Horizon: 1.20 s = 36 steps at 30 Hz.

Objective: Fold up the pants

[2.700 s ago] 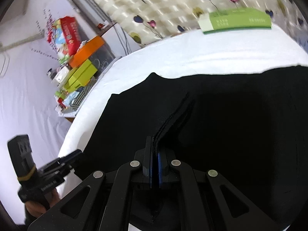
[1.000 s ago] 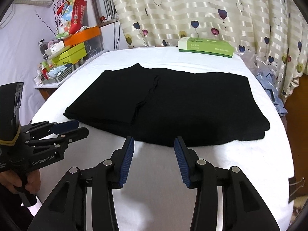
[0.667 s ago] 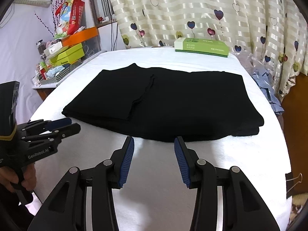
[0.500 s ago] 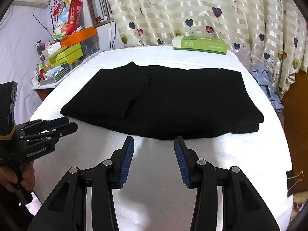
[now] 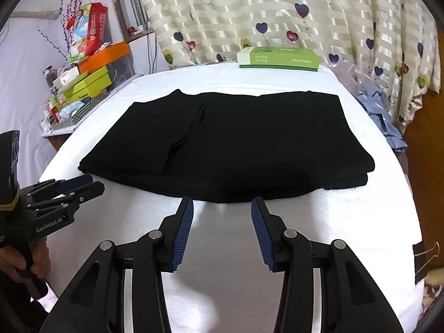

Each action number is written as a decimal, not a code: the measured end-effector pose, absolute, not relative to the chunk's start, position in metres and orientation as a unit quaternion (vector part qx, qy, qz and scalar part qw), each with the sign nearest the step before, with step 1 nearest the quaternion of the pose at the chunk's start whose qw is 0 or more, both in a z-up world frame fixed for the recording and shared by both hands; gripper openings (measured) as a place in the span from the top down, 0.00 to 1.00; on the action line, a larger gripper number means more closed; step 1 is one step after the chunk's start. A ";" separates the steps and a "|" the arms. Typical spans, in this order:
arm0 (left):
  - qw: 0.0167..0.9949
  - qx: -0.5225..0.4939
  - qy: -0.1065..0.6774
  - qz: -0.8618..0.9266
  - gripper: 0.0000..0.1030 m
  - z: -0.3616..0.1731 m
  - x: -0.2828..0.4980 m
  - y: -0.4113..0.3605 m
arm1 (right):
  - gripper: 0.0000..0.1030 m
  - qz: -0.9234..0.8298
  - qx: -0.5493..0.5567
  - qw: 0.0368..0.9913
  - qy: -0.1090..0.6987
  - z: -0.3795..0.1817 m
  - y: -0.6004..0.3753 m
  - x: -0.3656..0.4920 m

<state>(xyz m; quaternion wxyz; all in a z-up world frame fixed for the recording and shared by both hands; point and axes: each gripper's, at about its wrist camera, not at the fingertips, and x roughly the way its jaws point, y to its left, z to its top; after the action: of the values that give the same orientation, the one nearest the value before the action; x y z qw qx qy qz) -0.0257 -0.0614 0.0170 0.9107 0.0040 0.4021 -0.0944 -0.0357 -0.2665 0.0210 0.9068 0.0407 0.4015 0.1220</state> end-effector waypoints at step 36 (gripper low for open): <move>0.906 0.019 0.404 -0.126 0.62 0.016 0.014 -0.094 | 0.56 0.036 0.156 0.899 0.408 0.010 -0.342 -0.015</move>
<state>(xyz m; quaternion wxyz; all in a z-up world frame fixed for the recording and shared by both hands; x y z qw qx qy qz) 0.0145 -0.0944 0.0161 0.9059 0.0190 0.4040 -0.1256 -0.0151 -0.3418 0.0100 0.8986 0.1563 0.4084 0.0357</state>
